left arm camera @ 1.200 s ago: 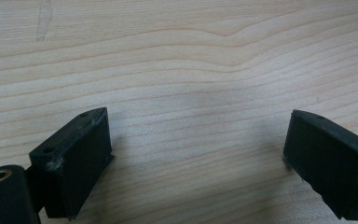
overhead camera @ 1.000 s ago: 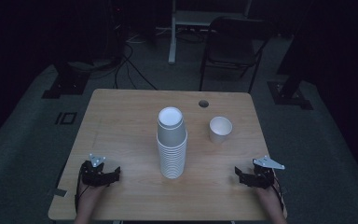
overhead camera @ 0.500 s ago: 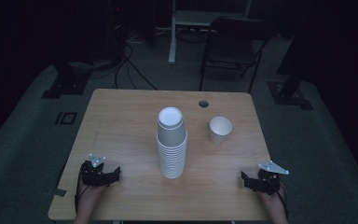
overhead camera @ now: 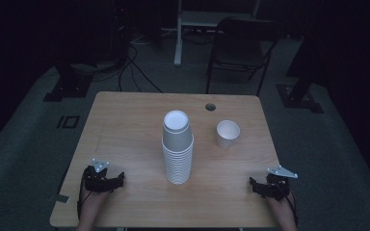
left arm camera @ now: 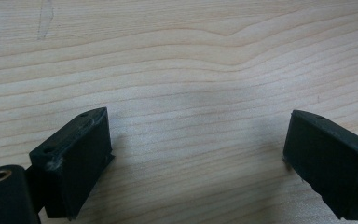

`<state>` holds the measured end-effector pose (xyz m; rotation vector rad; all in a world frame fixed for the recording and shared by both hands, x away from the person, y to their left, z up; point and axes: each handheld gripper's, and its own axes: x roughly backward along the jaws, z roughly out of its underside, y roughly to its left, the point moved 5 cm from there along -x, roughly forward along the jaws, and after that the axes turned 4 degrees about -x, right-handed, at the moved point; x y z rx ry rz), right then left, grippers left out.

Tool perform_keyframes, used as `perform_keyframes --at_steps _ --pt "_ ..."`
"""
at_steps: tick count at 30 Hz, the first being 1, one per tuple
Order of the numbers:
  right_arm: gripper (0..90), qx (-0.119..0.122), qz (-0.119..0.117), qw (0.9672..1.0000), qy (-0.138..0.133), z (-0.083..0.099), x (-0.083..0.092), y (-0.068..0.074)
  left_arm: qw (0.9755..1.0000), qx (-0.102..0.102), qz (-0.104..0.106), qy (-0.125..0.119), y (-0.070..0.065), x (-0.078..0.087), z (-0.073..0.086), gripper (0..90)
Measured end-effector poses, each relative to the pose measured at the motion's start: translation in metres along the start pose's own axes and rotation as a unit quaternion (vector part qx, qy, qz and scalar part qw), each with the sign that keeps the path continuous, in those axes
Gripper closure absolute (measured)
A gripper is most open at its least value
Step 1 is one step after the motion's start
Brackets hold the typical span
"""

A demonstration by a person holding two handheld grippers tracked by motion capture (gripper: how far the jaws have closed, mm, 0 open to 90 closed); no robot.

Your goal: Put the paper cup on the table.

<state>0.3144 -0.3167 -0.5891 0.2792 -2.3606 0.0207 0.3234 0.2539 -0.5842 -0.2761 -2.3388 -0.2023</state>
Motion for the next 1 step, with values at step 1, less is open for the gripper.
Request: perform_keyframes --at_steps 1 --pt "11.1 0.0 0.0 1.0 0.0 0.0 0.0 0.0 1.0 0.0 0.0 0.0 0.0 0.0 0.0 8.1"
